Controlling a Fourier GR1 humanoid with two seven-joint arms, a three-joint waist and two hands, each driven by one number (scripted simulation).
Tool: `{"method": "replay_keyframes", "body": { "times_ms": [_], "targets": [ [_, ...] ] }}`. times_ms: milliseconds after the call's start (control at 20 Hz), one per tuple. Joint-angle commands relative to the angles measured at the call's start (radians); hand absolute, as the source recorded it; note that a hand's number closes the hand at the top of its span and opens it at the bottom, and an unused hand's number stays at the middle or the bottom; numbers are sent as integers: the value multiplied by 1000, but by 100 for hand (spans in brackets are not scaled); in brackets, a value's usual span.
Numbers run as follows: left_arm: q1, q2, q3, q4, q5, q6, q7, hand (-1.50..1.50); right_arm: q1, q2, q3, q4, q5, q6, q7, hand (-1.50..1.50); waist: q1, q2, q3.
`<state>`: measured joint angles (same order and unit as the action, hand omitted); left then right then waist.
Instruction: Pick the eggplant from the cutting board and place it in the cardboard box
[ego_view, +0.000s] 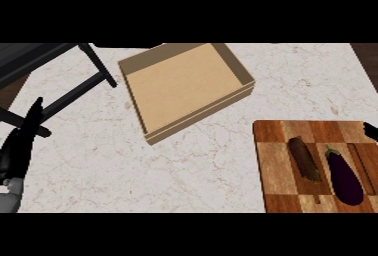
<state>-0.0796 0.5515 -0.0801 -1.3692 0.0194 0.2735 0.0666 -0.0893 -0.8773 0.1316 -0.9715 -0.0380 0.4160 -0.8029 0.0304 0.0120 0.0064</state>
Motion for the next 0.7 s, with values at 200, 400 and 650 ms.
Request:
{"method": "replay_keyframes", "body": {
  "times_ms": [200, 400, 650],
  "targets": [
    [-47, -13, -8, 21, -24, -4, -1, 0, -184, -158, 144, 137, 293, 21, -165, -150, 29, 3, -2],
    [-69, -15, 1, 30, -32, -3, 37, 0, -236, -128, 264, 161, 431, -14, -171, -150, 15, -1, -3],
    [-27, -18, 14, 50, -25, -25, 0, 0, -362, -77, 380, 212, 576, -3, -78, -150, 22, -3, -5]
  ]
}}
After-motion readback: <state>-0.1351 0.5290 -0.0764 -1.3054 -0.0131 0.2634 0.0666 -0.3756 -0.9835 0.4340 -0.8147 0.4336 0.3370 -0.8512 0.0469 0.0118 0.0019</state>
